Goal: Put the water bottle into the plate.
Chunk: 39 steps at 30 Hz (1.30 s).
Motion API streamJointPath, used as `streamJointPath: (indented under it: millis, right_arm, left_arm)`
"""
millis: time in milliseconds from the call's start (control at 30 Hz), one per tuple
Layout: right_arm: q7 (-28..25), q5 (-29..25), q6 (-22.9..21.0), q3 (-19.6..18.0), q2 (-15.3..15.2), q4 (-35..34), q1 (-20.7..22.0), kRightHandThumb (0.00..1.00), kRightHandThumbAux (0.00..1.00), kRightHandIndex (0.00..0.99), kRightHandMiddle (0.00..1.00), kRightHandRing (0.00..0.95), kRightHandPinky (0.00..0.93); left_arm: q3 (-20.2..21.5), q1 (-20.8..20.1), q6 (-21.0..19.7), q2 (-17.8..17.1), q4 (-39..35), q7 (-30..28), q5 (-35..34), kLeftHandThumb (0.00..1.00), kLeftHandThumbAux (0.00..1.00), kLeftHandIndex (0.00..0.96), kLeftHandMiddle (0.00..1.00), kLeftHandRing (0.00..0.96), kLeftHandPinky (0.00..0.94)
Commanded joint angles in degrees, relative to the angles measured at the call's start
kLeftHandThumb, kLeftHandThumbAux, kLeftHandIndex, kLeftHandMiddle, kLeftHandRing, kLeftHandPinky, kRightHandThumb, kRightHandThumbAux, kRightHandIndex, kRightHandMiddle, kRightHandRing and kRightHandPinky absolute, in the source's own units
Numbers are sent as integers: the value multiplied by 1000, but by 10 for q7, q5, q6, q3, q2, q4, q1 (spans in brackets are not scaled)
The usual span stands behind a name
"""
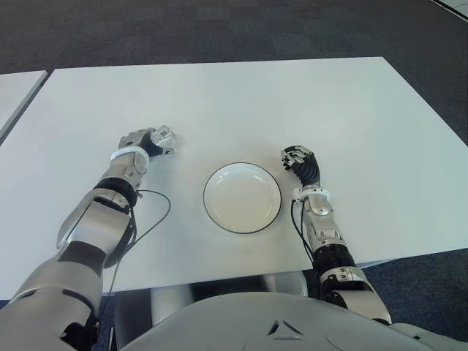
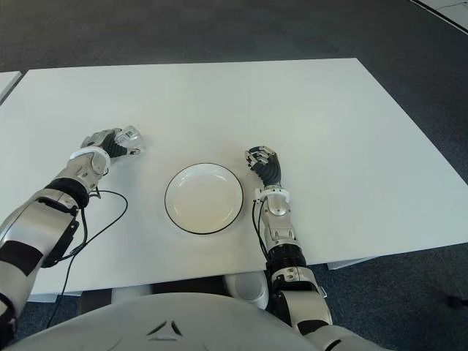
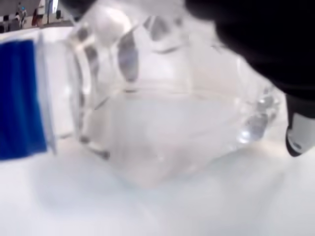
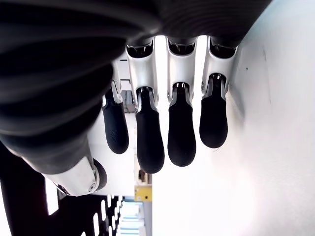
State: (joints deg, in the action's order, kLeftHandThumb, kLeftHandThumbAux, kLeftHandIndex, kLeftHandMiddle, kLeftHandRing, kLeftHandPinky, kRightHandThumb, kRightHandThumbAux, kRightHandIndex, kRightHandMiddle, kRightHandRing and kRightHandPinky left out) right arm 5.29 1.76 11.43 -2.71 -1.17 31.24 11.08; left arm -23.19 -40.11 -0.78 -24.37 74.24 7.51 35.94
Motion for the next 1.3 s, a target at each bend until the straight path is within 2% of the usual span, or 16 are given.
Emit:
streamJointPath:
  millis: [33,133,200,267,400,800,900,933,1067,1300]
  right_arm:
    - [-2,-1,-42,0,2,26,-31,705,729,433,624,620,617]
    - [-4,-1,-41,0,2,29,-30,705,729,433,624,618,610]
    - [-5,-1,-38,0,1,31,-29,704,729,433,623,615,604]
    - [-7,-1,-34,0,1,32,-29,704,729,433,623,614,604]
    - [-9,-2,-31,-1,0,35,-28,704,729,433,623,612,602]
    - [-6,-3,-34,-4,2,35,-26,704,729,433,622,615,611]
    - [-6,-2,-34,-4,1,36,-26,704,729,433,622,615,606]
    - [-6,-2,-33,-4,1,36,-26,704,729,433,621,614,602]
    - [-7,-2,-30,-4,1,36,-26,704,729,433,622,613,607]
    - [-8,-2,-31,-3,2,31,-28,705,729,434,625,622,616]
  left_arm:
    - [-1,70,-1,28,25,-75,-17,680,566,395,406,418,471]
    - [6,73,-1,26,23,-68,-28,728,635,406,467,504,541]
    - [8,73,-1,27,22,-63,-31,793,655,393,517,614,644]
    - [9,74,1,28,22,-57,-33,818,661,393,546,678,712]
    - [15,76,4,29,21,-48,-38,843,659,431,507,759,798]
    - [34,84,8,33,19,-12,-55,854,659,444,491,829,859]
    - [40,87,14,34,18,1,-59,855,659,446,491,835,861]
    - [41,88,16,35,17,5,-59,855,661,433,530,837,862]
    - [47,94,26,36,13,19,-66,854,665,412,566,838,855]
    - [64,94,36,38,8,25,-82,852,668,398,552,843,846]
